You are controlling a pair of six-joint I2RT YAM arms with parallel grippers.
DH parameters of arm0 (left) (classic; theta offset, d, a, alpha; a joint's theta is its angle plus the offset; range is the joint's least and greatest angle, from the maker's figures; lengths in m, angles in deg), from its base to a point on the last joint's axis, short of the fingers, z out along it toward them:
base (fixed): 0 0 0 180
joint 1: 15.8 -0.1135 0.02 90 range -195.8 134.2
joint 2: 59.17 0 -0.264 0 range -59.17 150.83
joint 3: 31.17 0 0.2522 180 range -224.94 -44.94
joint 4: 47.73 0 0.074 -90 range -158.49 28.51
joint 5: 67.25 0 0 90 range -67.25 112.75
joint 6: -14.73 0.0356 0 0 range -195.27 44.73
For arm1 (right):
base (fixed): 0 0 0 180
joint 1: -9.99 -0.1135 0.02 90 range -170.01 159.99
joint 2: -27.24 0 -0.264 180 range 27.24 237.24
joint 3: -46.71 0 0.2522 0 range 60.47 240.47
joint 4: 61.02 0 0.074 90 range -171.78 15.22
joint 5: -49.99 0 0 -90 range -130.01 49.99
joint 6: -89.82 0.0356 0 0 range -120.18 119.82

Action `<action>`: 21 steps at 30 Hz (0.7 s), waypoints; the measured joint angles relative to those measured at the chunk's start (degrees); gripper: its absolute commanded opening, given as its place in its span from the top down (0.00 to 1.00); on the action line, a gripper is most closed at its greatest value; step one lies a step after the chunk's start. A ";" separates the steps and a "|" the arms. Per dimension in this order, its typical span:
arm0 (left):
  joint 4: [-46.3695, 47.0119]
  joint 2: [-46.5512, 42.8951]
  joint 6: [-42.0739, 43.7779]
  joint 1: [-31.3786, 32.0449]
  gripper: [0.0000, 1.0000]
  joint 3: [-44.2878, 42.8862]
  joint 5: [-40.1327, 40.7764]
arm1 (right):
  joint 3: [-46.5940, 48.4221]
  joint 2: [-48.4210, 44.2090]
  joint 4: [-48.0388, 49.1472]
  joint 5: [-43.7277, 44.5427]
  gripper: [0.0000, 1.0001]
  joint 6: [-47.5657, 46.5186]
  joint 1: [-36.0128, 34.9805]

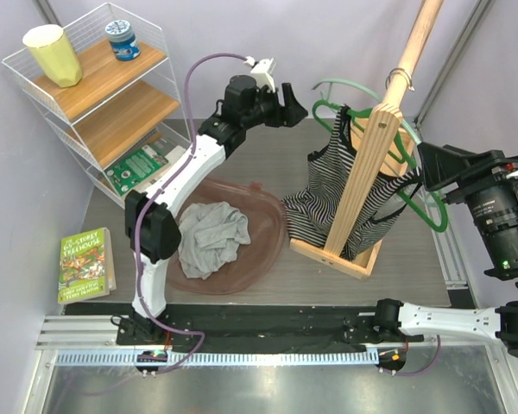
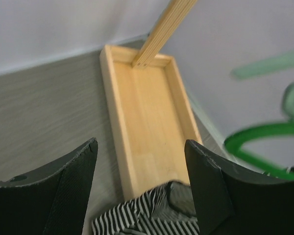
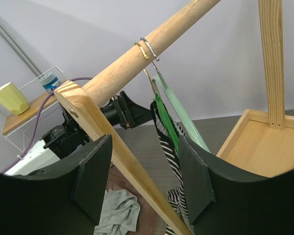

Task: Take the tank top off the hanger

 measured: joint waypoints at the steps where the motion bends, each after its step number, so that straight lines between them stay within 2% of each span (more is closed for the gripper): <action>1: -0.48 -1.62 0.22 -0.31 0.29 2.86 0.33 | -0.13 0.00 0.02 0.00 0.38 0.00 0.00; 8: -2.01 -12.39 3.41 -1.38 0.24 16.15 1.64 | -0.66 -0.15 -0.33 -0.35 0.38 0.26 0.00; 10: -1.29 -15.69 4.98 -1.62 0.25 18.38 -0.96 | -0.76 -0.68 -0.87 -0.46 0.38 0.52 0.00; 12: 1.84 -18.73 6.88 -1.75 0.31 20.52 -5.22 | -0.76 -1.33 -1.22 -0.59 0.38 0.98 0.00; 15: 8.02 -21.40 9.60 -1.57 0.33 22.29 -12.35 | -0.74 -2.80 -1.40 -0.96 0.38 1.53 0.00; 21: 17.20 -22.08 21.00 1.77 0.37 24.22 -18.03 | 0.59 -2.91 -1.97 -1.64 0.38 2.10 0.00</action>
